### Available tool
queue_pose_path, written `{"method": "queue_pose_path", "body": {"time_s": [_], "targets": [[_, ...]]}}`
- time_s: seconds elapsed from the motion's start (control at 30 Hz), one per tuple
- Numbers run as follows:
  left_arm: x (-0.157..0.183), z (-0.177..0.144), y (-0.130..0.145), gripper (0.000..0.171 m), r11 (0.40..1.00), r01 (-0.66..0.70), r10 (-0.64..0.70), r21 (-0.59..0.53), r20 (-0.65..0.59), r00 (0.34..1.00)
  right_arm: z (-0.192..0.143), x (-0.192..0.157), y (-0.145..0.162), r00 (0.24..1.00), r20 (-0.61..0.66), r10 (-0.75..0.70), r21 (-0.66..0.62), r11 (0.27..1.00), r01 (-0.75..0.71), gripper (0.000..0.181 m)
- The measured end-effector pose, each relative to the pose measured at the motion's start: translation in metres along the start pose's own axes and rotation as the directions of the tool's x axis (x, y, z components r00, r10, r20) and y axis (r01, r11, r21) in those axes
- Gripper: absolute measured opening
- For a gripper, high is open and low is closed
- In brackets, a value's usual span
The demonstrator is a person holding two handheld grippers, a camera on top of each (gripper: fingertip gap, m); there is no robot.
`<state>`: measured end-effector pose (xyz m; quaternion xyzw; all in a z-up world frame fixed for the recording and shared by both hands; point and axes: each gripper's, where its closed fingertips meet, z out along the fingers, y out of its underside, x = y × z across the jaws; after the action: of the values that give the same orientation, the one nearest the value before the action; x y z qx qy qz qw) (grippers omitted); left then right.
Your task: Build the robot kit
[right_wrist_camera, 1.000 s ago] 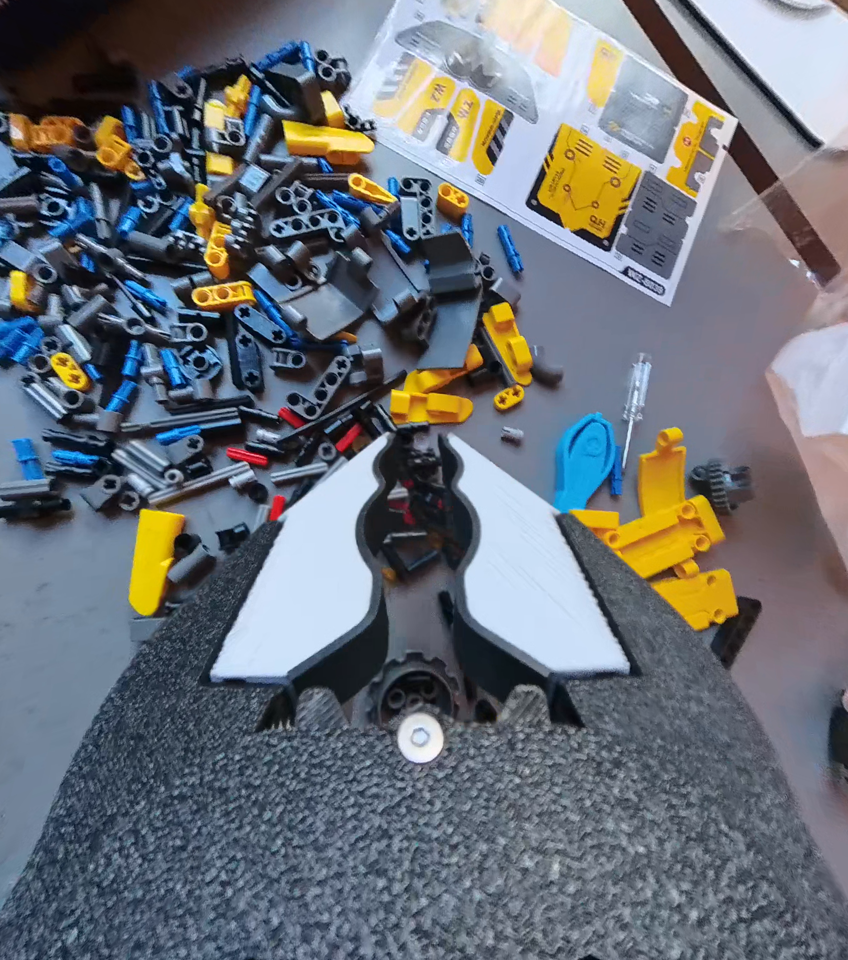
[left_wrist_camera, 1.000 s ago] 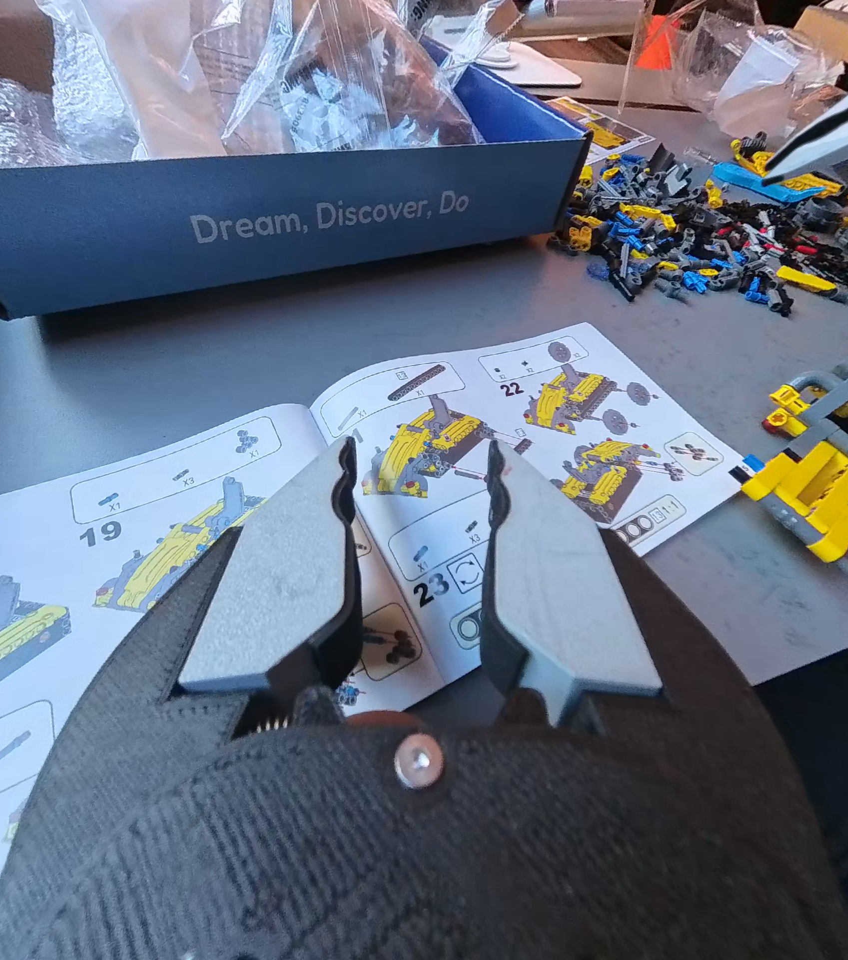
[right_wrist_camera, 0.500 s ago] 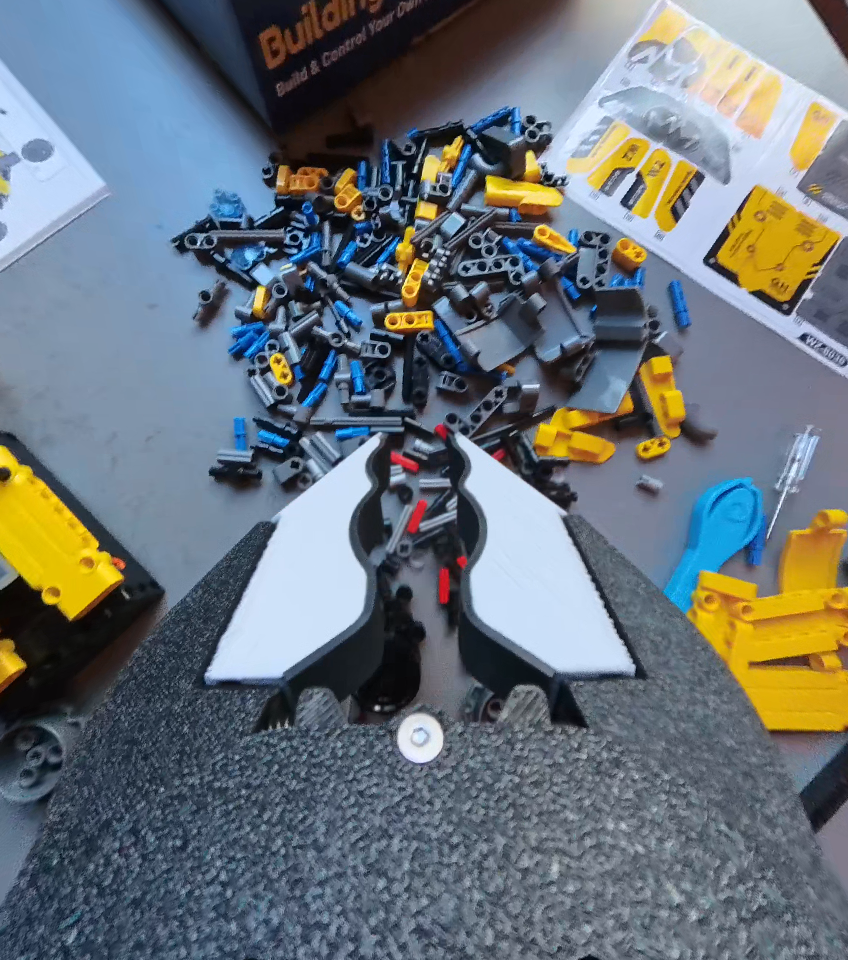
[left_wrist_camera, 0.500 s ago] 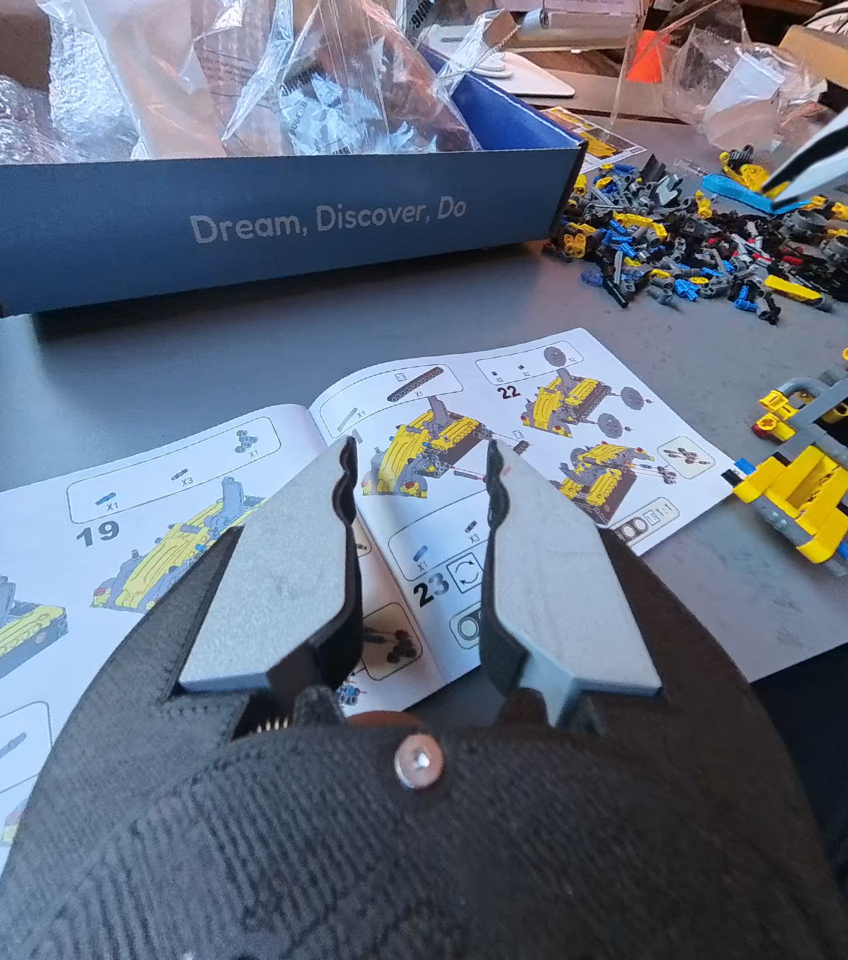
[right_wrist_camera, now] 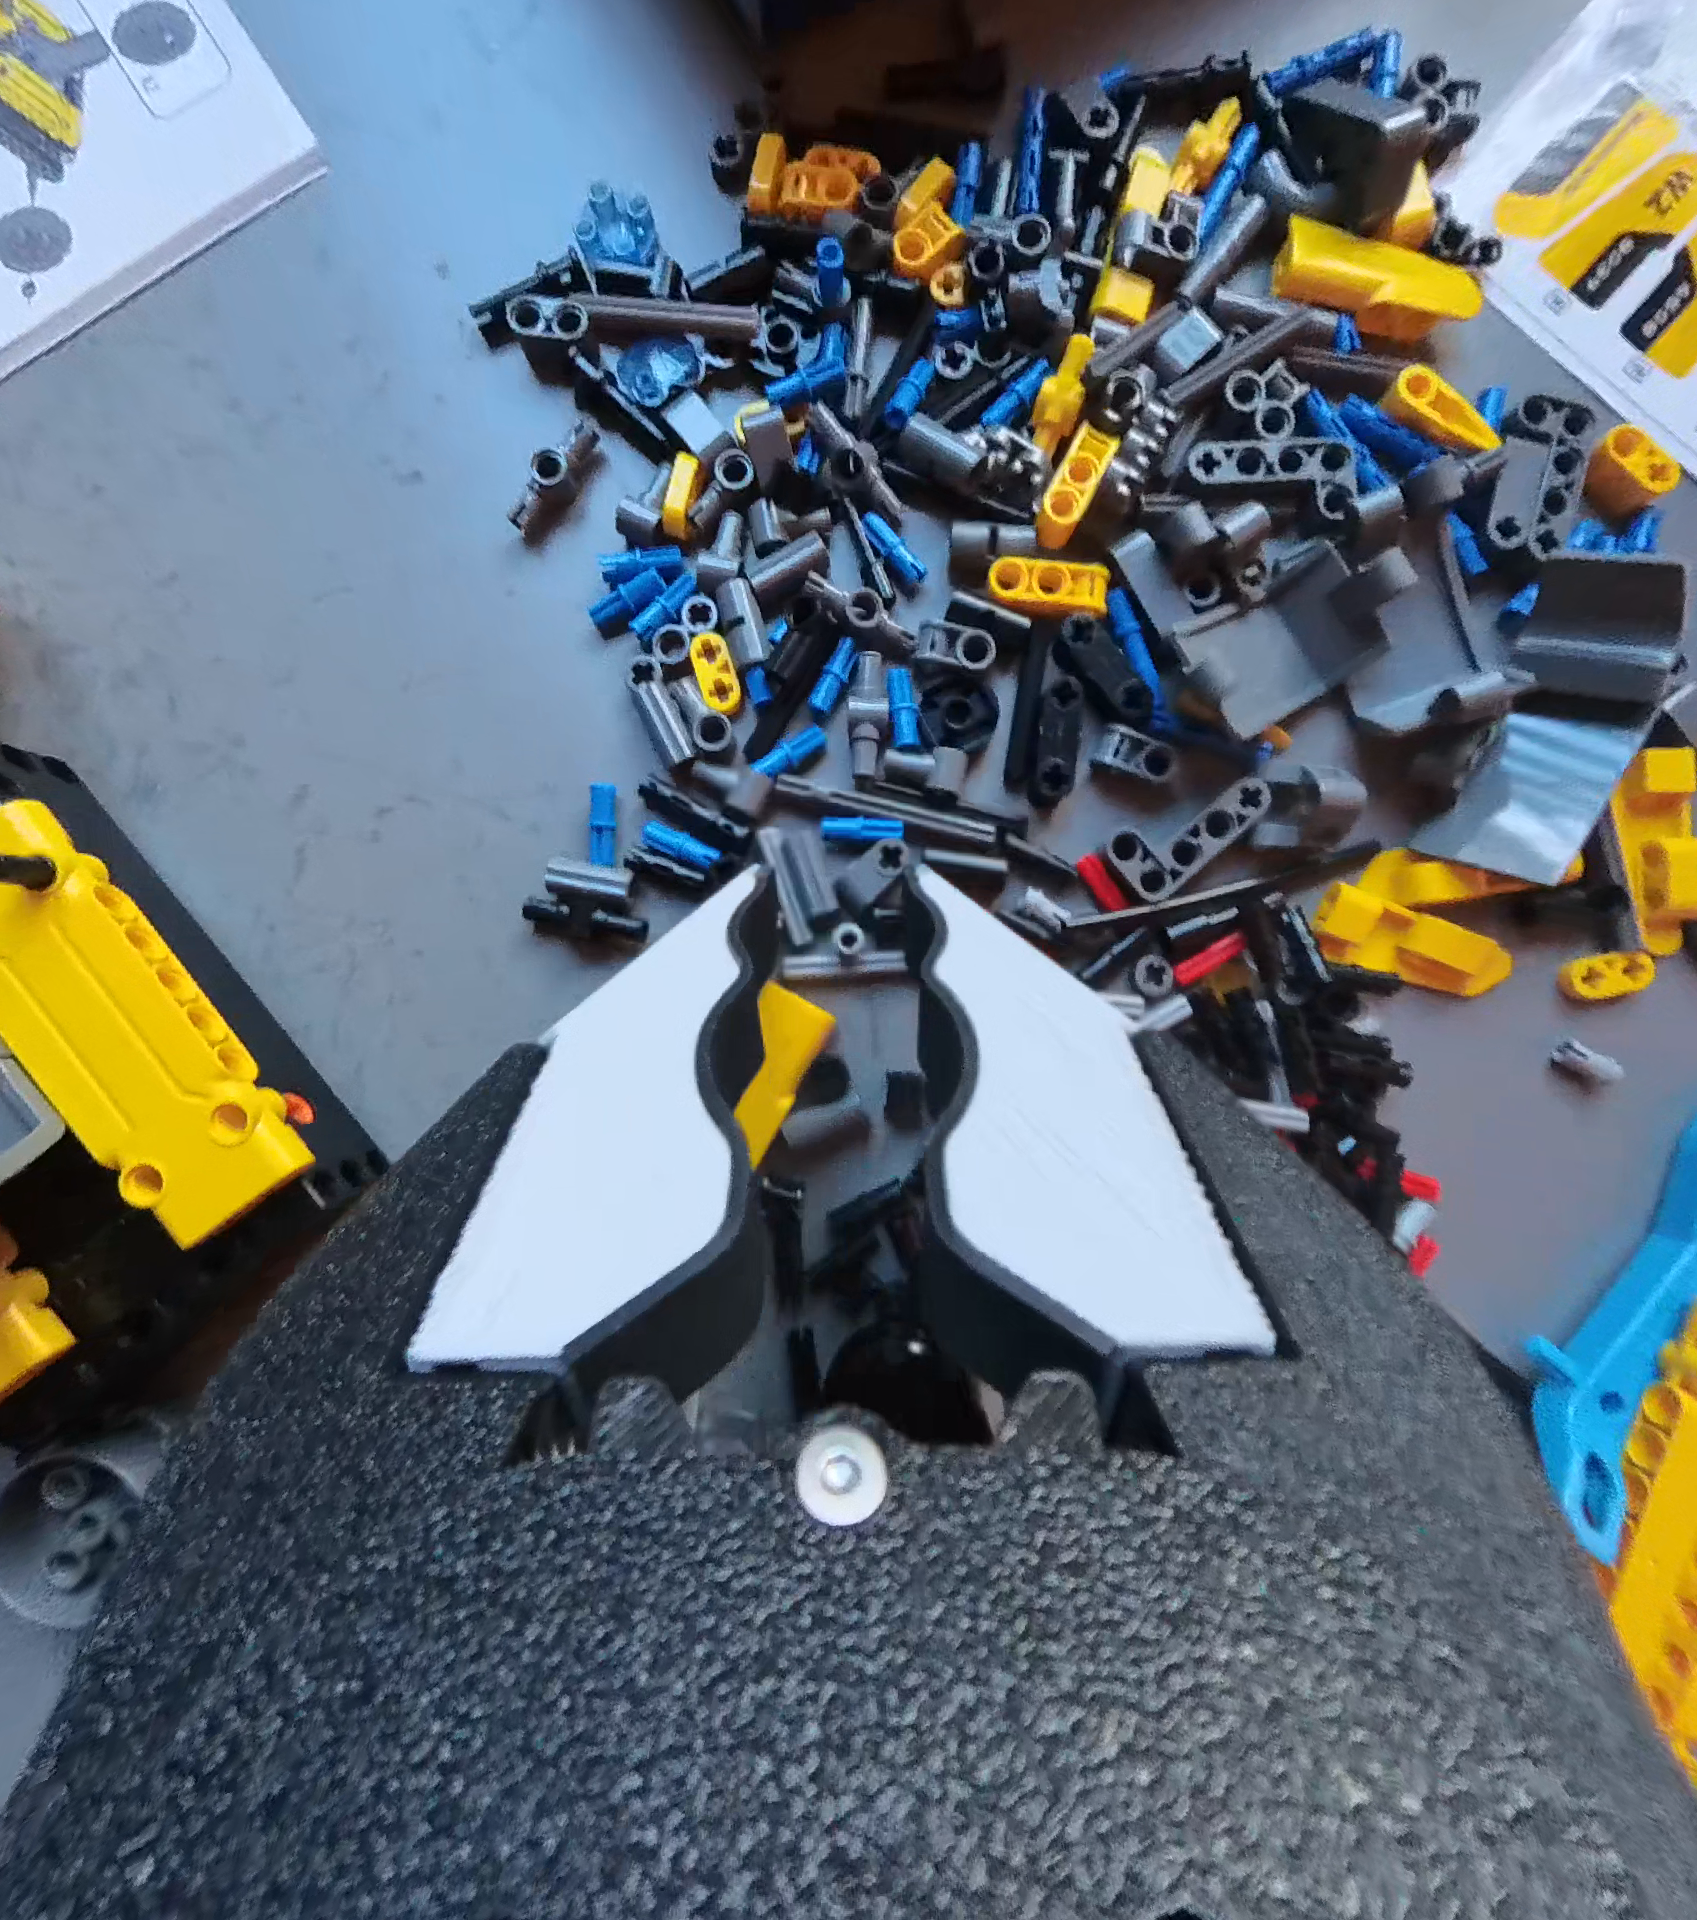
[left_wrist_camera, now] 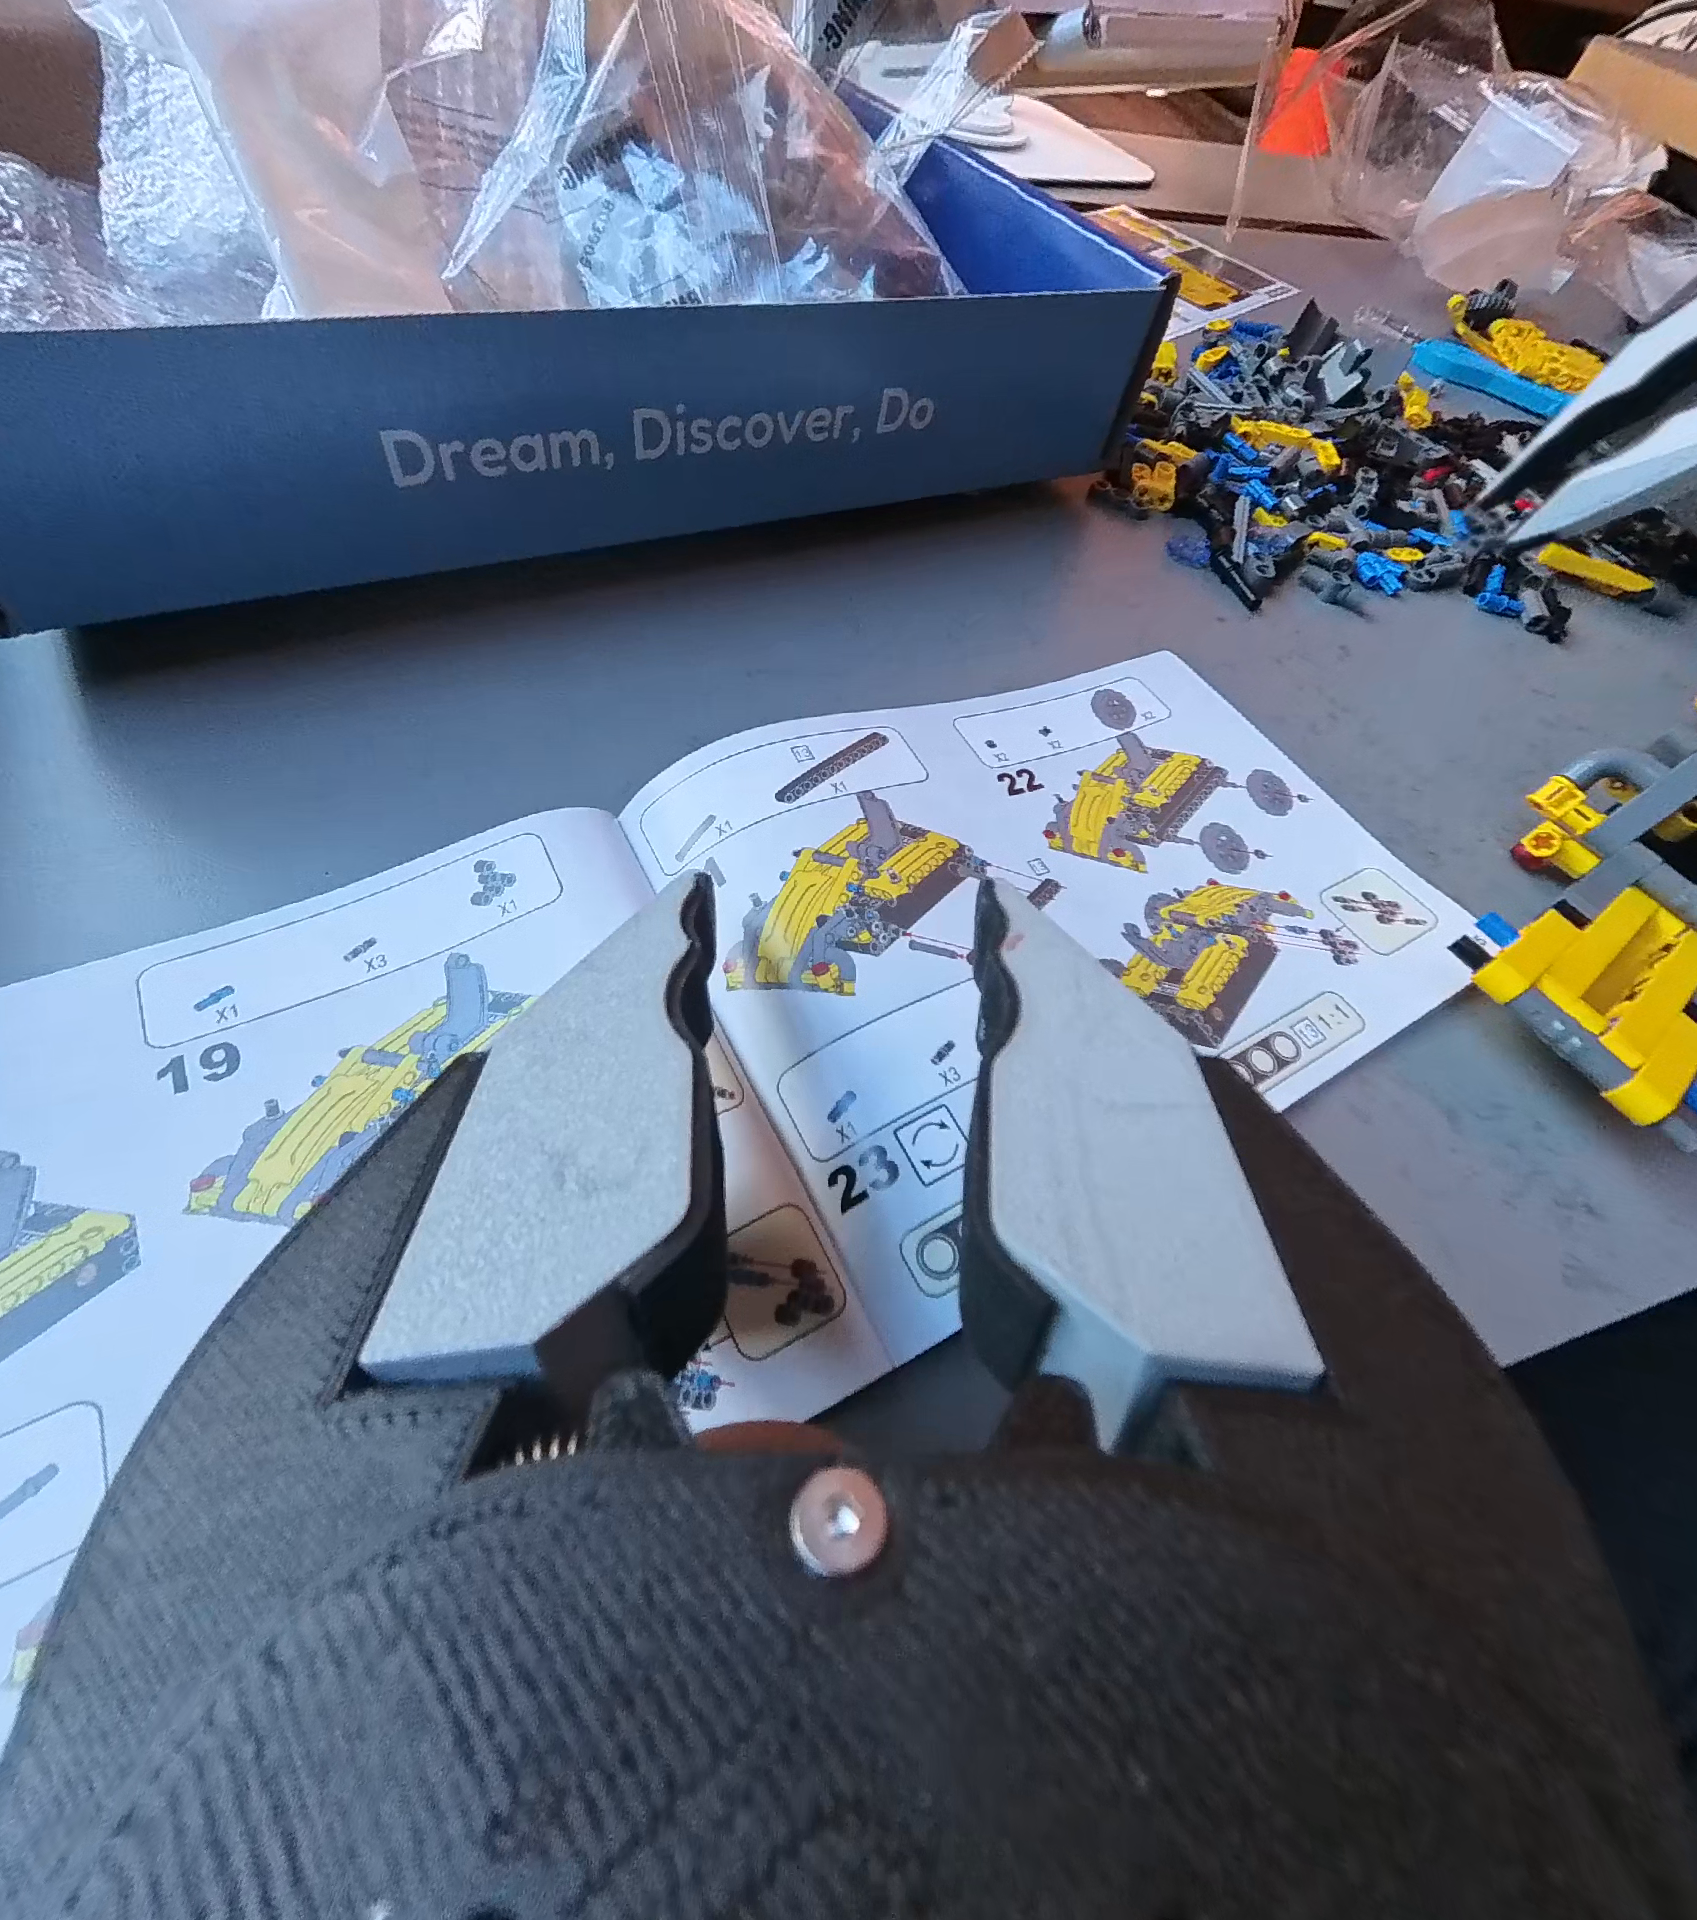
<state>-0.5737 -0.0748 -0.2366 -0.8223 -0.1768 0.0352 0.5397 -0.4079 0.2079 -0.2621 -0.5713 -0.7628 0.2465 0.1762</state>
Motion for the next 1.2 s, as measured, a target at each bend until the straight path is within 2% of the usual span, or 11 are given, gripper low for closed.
{"method": "queue_pose_path", "body": {"time_s": [0.17, 0.3, 0.6, 0.77, 0.93, 1.13, 1.2], "targets": [[0.0, 0.0, 0.0, 0.046, 1.0, -0.001, 0.001, 0.002, -0.002, 1.0, 0.009, 0.002, -0.012, 1.0, -0.025, -0.003, 0.032, 0.999, 0.004, 0.021], [0.001, -0.001, -0.001, 0.046, 1.0, 0.006, -0.006, 0.006, -0.012, 1.0, 0.002, 0.005, -0.017, 0.999, -0.047, 0.0, 0.059, 0.998, 0.003, 0.021], [0.001, 0.0, 0.0, 0.047, 1.0, -0.007, 0.007, -0.001, -0.003, 1.0, -0.022, 0.04, -0.014, 0.981, -0.131, 0.144, 0.179, 0.977, -0.119, 0.021], [0.001, 0.001, 0.0, 0.047, 1.0, -0.016, 0.016, -0.003, 0.003, 1.0, -0.019, 0.056, 0.006, 0.969, -0.192, 0.158, 0.103, 0.985, -0.141, 0.021], [0.001, 0.001, 0.0, 0.047, 1.0, -0.016, 0.016, -0.004, 0.002, 1.0, -0.014, 0.065, 0.003, 0.958, -0.213, 0.194, 0.105, 0.979, -0.175, 0.021], [0.001, 0.0, 0.0, 0.047, 1.0, -0.01, 0.01, -0.001, -0.004, 1.0, 0.005, 0.044, -0.001, 0.981, -0.125, 0.151, 0.039, 0.988, -0.147, 0.016], [0.001, 0.0, 0.0, 0.047, 1.0, -0.009, 0.009, -0.001, -0.004, 1.0, 0.004, 0.041, -0.005, 0.983, -0.141, 0.119, 0.039, 0.993, -0.114, 0.016]]}}
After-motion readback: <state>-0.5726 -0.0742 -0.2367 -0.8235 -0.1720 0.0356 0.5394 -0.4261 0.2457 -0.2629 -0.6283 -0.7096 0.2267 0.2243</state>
